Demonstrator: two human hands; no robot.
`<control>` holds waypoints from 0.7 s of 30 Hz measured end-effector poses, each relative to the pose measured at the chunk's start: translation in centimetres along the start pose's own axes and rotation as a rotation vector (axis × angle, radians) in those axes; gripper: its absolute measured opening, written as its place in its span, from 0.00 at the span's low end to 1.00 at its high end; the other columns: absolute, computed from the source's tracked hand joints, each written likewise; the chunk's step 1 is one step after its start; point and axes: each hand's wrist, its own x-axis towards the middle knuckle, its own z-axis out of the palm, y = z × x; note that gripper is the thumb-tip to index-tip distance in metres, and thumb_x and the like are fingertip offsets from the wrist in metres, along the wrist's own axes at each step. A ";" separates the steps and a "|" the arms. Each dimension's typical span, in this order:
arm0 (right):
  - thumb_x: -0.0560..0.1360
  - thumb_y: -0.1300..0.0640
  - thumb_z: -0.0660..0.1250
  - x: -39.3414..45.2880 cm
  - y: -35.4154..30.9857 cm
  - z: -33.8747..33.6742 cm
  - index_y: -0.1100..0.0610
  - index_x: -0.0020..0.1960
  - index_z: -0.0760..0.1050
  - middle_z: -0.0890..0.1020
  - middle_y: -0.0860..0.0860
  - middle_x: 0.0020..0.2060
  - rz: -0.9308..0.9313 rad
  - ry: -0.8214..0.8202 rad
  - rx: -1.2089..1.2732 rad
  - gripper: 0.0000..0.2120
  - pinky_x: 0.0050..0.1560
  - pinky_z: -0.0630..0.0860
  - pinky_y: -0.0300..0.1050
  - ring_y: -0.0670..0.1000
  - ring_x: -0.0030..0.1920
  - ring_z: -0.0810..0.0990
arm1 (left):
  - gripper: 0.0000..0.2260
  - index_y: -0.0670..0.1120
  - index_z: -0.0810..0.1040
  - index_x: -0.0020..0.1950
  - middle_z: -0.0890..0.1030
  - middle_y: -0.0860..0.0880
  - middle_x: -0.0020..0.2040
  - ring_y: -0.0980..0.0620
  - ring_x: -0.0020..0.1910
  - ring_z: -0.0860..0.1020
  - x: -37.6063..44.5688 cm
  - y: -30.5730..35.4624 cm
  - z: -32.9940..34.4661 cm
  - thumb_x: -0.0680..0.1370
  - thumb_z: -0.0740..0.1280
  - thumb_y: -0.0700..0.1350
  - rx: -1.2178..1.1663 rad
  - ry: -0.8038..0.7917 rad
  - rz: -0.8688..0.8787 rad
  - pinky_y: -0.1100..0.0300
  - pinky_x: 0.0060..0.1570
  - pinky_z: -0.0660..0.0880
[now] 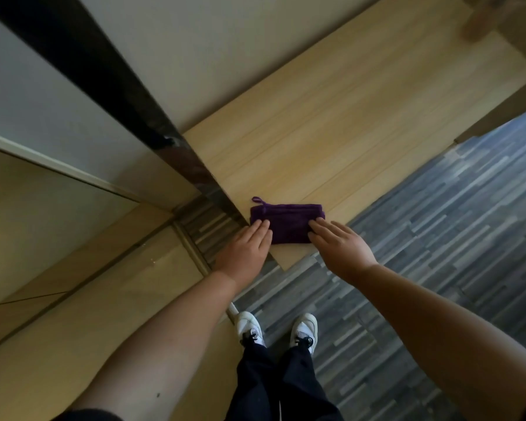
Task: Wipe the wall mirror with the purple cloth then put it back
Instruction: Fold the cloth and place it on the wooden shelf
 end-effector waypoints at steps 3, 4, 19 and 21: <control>0.63 0.64 0.80 -1.0 -0.9 0.5 0.58 0.61 0.80 0.79 0.57 0.64 0.023 -0.006 0.001 0.27 0.66 0.70 0.54 0.57 0.65 0.78 | 0.27 0.35 0.79 0.63 0.78 0.37 0.65 0.38 0.64 0.77 -0.6 0.6 0.1 0.65 0.78 0.30 -0.018 -0.051 -0.002 0.46 0.60 0.75; 0.64 0.63 0.80 -1.4 -1.2 0.7 0.58 0.62 0.79 0.79 0.57 0.64 0.030 -0.010 0.002 0.27 0.66 0.69 0.54 0.57 0.65 0.78 | 0.26 0.35 0.79 0.63 0.78 0.36 0.65 0.38 0.64 0.77 -1.0 0.7 0.3 0.65 0.78 0.30 -0.024 -0.056 0.005 0.46 0.60 0.75; 0.81 0.54 0.56 -1.3 -3.6 -1.9 0.55 0.75 0.65 0.61 0.55 0.77 0.101 -0.107 0.054 0.22 0.78 0.48 0.53 0.56 0.79 0.55 | 0.24 0.41 0.51 0.81 0.51 0.42 0.81 0.44 0.80 0.49 -1.5 1.5 -2.4 0.84 0.51 0.39 0.085 -0.193 -0.053 0.47 0.78 0.47; 0.82 0.51 0.56 -1.0 -4.0 -3.2 0.54 0.71 0.71 0.72 0.53 0.70 0.103 -0.029 0.110 0.19 0.73 0.63 0.52 0.55 0.71 0.69 | 0.24 0.42 0.56 0.80 0.58 0.42 0.79 0.44 0.78 0.56 -1.7 1.5 -3.6 0.84 0.55 0.42 -0.018 -0.151 -0.113 0.49 0.77 0.53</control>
